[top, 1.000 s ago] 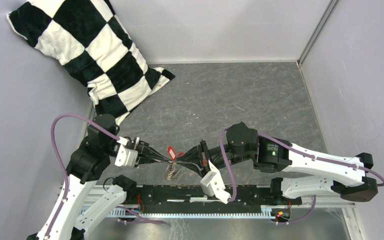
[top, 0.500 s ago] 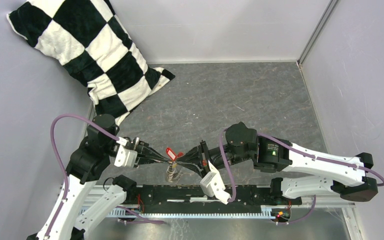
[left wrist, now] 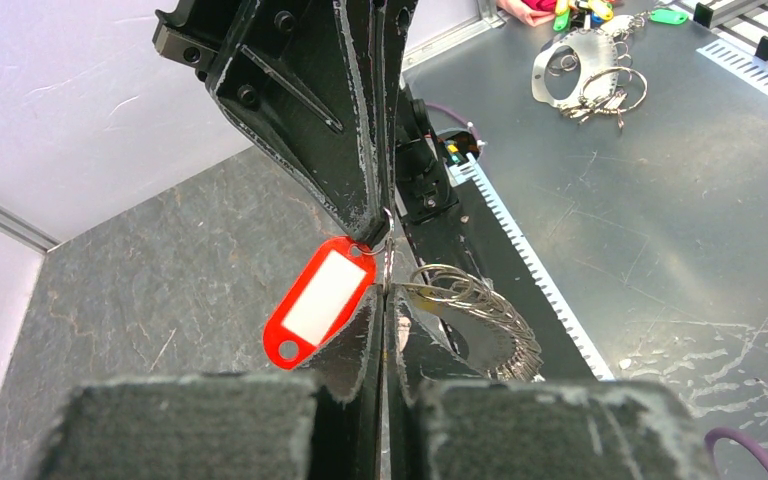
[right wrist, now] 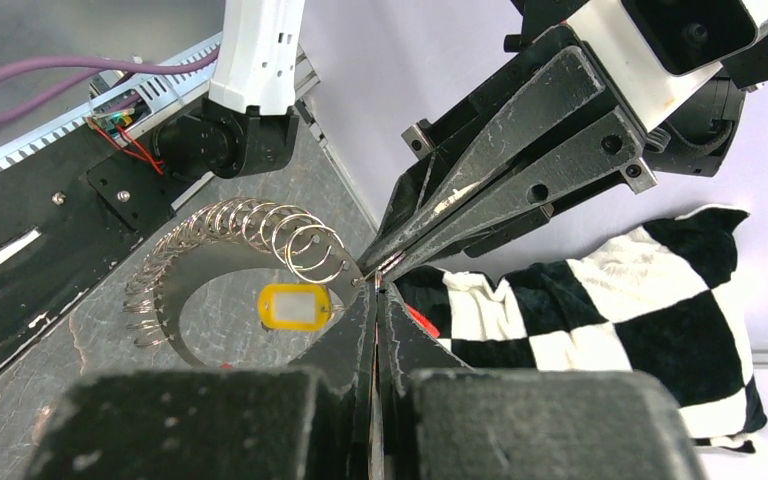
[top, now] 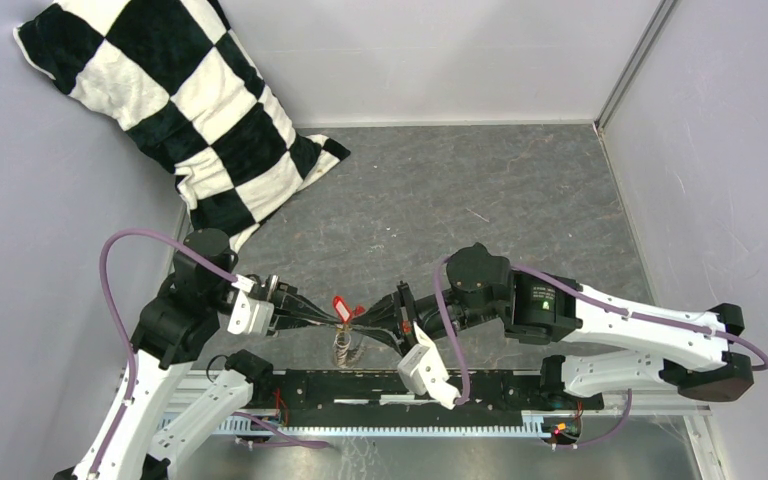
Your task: Put the keys on the keyring
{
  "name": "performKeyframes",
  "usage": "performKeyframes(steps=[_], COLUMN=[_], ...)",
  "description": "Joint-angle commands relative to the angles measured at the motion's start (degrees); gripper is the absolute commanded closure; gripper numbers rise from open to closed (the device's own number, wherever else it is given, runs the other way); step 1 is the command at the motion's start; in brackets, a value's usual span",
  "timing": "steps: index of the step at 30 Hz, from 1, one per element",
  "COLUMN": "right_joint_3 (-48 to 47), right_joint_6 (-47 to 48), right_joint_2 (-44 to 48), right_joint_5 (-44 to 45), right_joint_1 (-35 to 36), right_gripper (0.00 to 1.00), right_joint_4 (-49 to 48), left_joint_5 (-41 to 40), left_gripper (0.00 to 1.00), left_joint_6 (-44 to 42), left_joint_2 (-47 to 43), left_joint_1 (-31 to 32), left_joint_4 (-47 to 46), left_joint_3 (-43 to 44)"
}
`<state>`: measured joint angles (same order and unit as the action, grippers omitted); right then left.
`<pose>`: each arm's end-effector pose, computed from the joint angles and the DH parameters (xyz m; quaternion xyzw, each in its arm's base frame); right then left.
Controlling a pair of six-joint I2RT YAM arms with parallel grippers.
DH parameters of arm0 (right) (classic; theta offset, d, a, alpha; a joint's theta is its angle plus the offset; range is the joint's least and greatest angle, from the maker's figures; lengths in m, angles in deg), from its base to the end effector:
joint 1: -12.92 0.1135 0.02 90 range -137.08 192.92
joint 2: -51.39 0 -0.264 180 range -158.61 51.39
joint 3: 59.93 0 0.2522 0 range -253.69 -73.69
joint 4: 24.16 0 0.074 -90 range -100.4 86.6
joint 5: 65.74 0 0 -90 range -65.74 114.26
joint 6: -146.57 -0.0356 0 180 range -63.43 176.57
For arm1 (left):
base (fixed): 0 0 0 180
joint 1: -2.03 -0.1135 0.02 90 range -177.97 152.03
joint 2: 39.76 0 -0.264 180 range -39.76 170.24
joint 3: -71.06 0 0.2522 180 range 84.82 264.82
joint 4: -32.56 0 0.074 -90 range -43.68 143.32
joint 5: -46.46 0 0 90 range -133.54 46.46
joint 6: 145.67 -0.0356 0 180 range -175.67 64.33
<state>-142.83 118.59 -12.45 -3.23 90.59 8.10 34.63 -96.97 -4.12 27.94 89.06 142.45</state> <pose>0.0362 0.2426 0.4087 -0.7655 0.1237 0.2666 0.5724 0.0623 -0.0690 0.3859 0.6519 0.3337 -0.4551 0.5065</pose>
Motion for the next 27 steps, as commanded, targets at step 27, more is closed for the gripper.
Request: performKeyframes(steps=[27], right_joint_3=[-6.2], right_joint_6=[-1.7], right_joint_2=[-4.5], right_joint_5=[-4.0], right_joint_1=[0.9], right_gripper=[0.99], right_joint_4=[-2.1], left_joint_5=[-3.3], left_gripper=[0.98], left_joint_6=[-13.3], left_joint_2=[1.1], left_joint_1=[0.1], left_joint_4=[10.5], left_joint_3=[4.5])
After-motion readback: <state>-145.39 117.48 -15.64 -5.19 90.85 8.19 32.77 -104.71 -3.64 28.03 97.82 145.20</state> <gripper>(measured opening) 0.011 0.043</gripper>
